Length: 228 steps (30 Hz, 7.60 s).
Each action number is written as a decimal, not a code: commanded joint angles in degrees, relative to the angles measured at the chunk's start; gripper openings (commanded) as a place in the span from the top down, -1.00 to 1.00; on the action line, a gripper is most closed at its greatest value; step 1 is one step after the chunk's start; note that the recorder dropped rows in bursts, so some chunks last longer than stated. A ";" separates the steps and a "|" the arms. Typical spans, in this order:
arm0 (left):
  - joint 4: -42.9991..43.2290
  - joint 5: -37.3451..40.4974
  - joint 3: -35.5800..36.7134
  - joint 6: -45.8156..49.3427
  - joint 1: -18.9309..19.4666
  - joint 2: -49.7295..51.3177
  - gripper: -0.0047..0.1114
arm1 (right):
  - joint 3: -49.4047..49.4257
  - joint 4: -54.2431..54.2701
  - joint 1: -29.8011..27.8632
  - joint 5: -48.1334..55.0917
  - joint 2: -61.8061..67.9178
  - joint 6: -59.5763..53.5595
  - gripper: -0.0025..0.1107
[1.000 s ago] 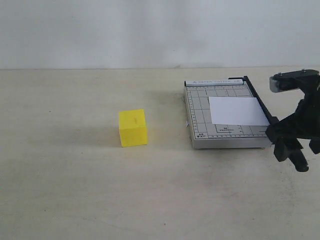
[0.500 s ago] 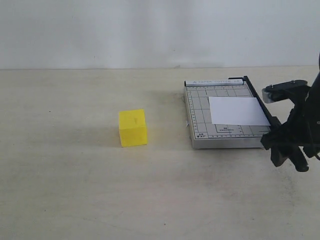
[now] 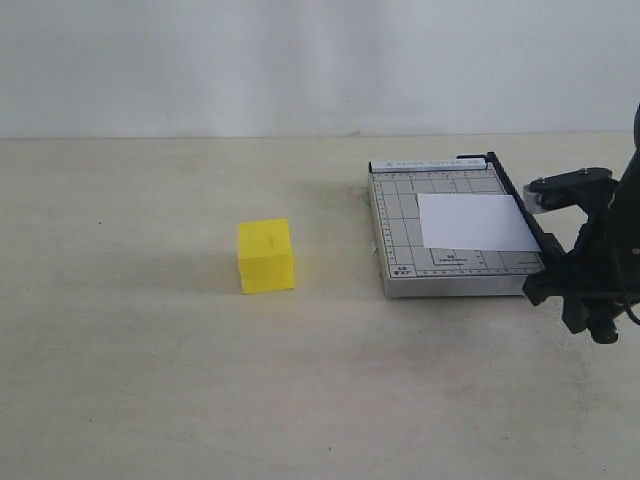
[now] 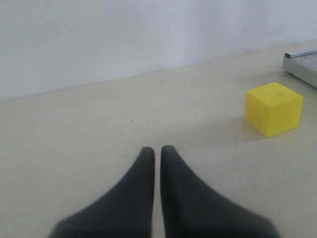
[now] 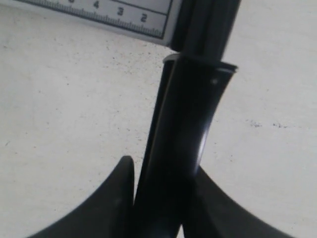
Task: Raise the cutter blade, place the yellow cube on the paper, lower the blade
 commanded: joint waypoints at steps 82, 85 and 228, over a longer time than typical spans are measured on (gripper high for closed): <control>-0.02 -0.45 0.22 -0.48 0.19 -0.22 0.84 | 38.29 27.50 0.11 -19.35 -82.06 -16.61 0.96; -0.02 -0.45 0.22 -0.48 0.19 -0.22 0.84 | 38.29 27.65 0.11 -19.35 -82.49 -14.67 0.96; -66.55 -7.65 -94.21 82.64 -38.00 128.95 0.84 | 56.99 28.76 0.11 -34.33 -82.85 -12.50 0.96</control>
